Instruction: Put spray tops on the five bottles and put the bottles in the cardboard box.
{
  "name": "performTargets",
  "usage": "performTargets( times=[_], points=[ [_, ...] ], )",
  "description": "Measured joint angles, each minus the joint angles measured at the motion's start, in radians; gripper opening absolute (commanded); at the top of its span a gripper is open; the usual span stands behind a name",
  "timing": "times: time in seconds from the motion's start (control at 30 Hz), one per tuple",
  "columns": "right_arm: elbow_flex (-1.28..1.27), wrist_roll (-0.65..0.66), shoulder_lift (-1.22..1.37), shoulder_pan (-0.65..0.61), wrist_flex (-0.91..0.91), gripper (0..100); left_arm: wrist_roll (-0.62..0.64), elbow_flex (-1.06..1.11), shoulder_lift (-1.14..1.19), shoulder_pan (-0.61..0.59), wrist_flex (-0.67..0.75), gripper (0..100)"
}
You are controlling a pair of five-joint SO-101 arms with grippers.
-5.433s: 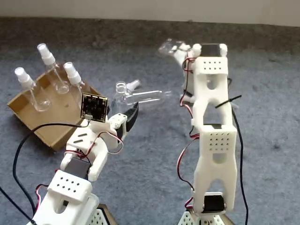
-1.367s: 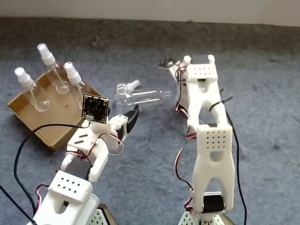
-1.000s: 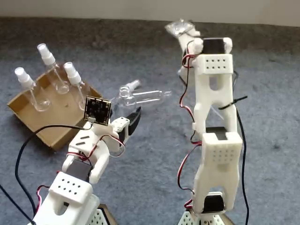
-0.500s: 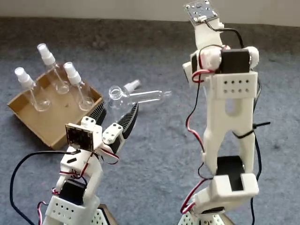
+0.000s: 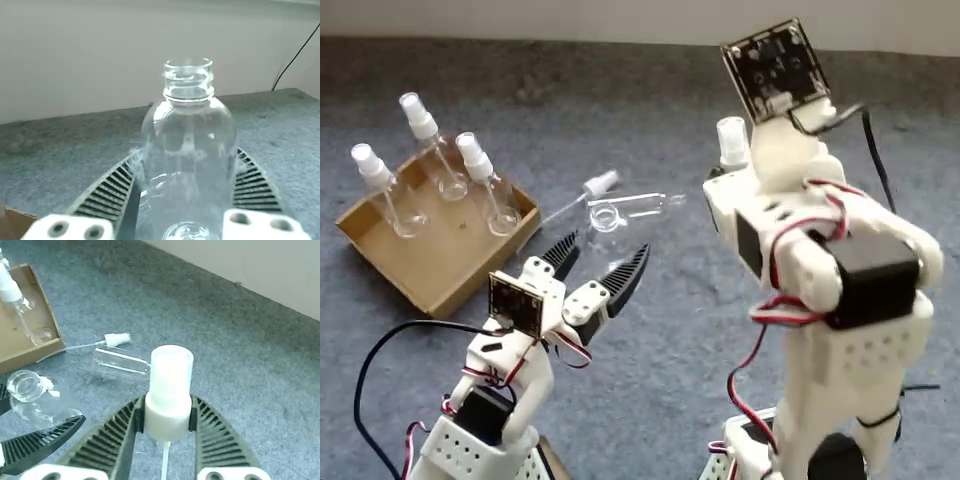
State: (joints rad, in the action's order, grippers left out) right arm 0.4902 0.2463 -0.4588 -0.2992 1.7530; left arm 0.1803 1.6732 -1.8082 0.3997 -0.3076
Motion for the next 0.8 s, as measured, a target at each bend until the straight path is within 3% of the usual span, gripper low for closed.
performTargets(
  times=[0.27,0.47,0.8],
  points=[
    [-0.16,-0.017,-0.129,-0.002,-0.109,9.8,0.0,0.0,0.0,0.157,0.0,11],
    [-0.275,-0.195,-0.255,-0.002,-0.27,9.8,0.0,0.0,0.0,0.262,0.0,11],
    [-0.365,-0.288,-0.474,-0.003,-0.446,9.8,0.0,0.0,0.0,0.39,0.0,11]
  ],
)
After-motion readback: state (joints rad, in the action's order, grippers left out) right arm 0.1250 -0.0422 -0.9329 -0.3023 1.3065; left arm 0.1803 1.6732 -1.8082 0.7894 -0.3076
